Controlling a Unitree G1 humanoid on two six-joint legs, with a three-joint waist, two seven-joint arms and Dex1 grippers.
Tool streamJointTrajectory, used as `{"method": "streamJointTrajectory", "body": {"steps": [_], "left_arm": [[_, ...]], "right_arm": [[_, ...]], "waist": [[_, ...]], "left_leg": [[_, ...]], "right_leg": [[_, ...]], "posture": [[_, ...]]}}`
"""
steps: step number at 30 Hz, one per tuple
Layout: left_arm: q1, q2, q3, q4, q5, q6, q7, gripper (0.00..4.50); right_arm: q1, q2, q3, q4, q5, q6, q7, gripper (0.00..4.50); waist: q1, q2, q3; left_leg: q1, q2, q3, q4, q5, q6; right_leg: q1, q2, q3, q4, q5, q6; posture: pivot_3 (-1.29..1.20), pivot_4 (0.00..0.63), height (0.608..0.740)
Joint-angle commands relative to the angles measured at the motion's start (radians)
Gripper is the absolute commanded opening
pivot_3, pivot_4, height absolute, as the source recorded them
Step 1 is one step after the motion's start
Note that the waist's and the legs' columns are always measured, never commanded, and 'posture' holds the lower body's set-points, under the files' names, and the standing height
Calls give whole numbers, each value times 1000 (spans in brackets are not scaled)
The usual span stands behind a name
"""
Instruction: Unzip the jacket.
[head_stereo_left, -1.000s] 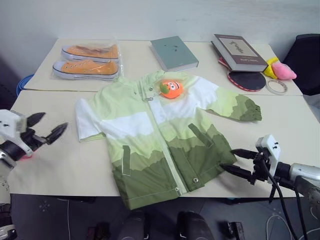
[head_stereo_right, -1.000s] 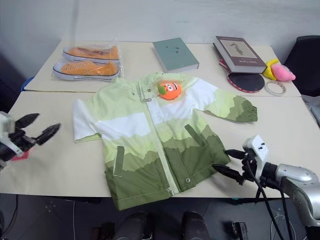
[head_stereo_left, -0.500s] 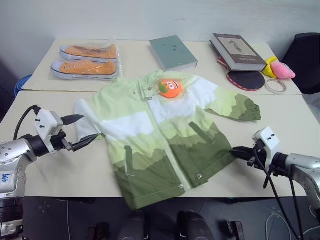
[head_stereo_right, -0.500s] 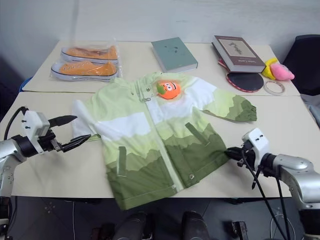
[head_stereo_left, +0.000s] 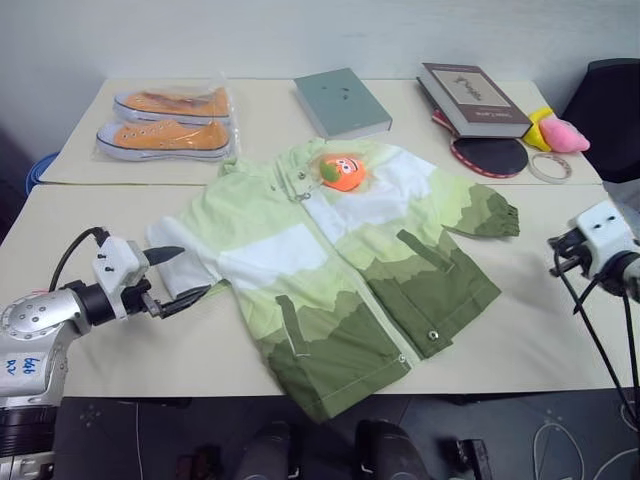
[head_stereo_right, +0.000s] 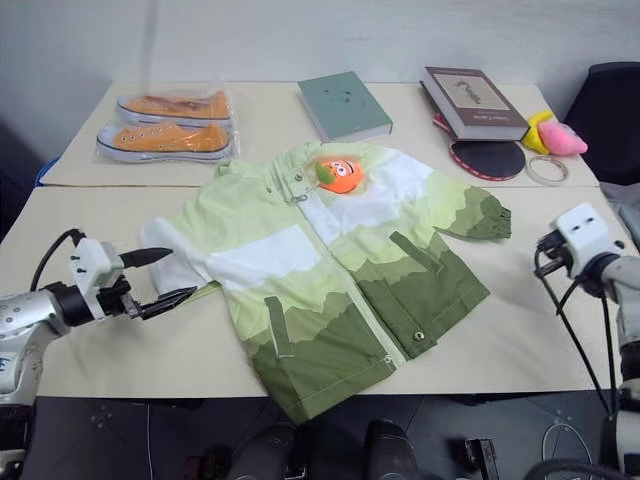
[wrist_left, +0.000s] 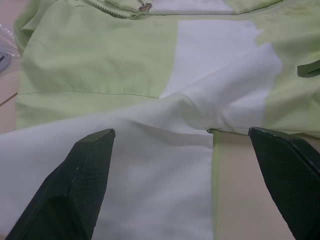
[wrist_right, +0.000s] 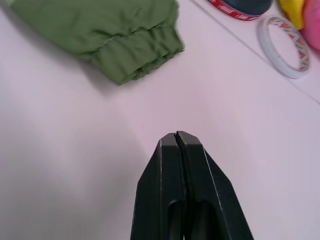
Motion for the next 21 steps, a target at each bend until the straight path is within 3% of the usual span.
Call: {"method": "streamJointTrajectory", "body": {"steps": [1,5,7,11,16,21], "left_arm": [[-116,-19,41,61,-24,82,106,4500],[-297,-27,-13,226,-4,173,124,4500],[-367,-31,-53,303,41,160,130,4500],[-630,-81,-97,679,141,75,235,4500],[-783,-122,-111,943,156,25,144,4500],[-875,-161,-110,1118,165,51,81,4500]], "right_arm": [[19,33,-92,-118,155,26,136,23],[212,43,-123,-439,295,207,249,828],[267,49,-144,-533,327,274,231,1523],[424,25,-161,-827,485,540,261,2813],[499,6,-183,-960,511,642,226,4474],[510,20,-160,-964,439,688,96,4474]], "waist": [[2,0,0],[15,0,0],[21,0,0],[44,-2,0],[44,-4,1],[43,-5,1]], "left_leg": [[-1,0,-1,1,1,0],[-4,0,-3,1,2,0],[-5,0,-4,2,3,-1],[-8,-4,-2,4,4,3],[-9,-5,-2,4,5,3],[-13,-5,-1,5,5,3]], "right_leg": [[0,0,0,0,0,0],[-2,1,-7,3,0,0],[-3,4,-10,3,0,0],[-6,2,-9,7,1,1],[-9,2,-9,8,1,2],[-14,2,-9,9,1,2]], "posture": [[0,150,740],[0,150,740],[0,150,740],[0,150,740],[0,150,740],[0,150,740]]}}
